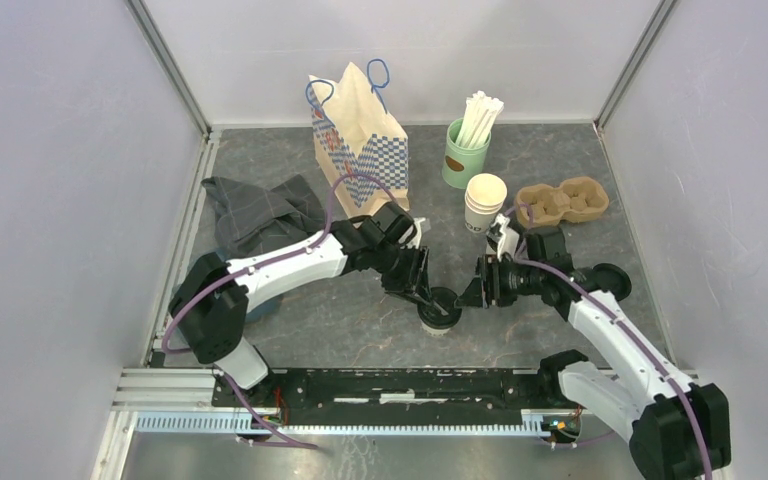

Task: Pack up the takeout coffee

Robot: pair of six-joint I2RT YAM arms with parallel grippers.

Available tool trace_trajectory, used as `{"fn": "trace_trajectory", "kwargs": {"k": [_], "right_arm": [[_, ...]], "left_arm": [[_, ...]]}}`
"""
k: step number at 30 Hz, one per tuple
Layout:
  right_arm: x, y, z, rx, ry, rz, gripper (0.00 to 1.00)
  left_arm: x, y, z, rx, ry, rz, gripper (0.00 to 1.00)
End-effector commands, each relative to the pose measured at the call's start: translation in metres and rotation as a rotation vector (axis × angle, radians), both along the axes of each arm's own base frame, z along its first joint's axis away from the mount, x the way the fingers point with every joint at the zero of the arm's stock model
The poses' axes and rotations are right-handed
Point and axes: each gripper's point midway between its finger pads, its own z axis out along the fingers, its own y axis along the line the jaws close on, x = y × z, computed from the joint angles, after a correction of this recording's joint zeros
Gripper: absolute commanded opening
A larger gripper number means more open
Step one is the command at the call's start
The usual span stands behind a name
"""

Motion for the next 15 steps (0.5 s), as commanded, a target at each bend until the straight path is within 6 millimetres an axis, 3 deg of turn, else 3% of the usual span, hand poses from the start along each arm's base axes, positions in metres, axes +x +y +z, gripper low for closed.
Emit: {"fn": "trace_trajectory", "kwargs": {"k": [1,4,8,10,15], "right_arm": [[0.022,-0.014,0.046,-0.125,-0.127,-0.018,0.68],[0.024,-0.023,0.060,-0.230,-0.150,0.000,0.80],[0.026,-0.014,0.079,-0.375,-0.228,0.056,0.98],[0.026,-0.005,0.084,-0.448,-0.244,0.084,0.98],[0.016,0.028,0.089,-0.568,-0.291,0.174,0.98]], "left_arm": [[0.016,0.005,0.028,0.034,-0.111,0.022,0.57],[0.028,0.010,0.070,0.010,-0.207,0.078,0.75],[0.036,0.038,0.112,0.013,-0.331,0.189,0.83],[0.037,0.059,0.133,-0.001,-0.400,0.267,0.86],[0.037,0.102,0.162,-0.055,-0.516,0.462,0.91]]}}
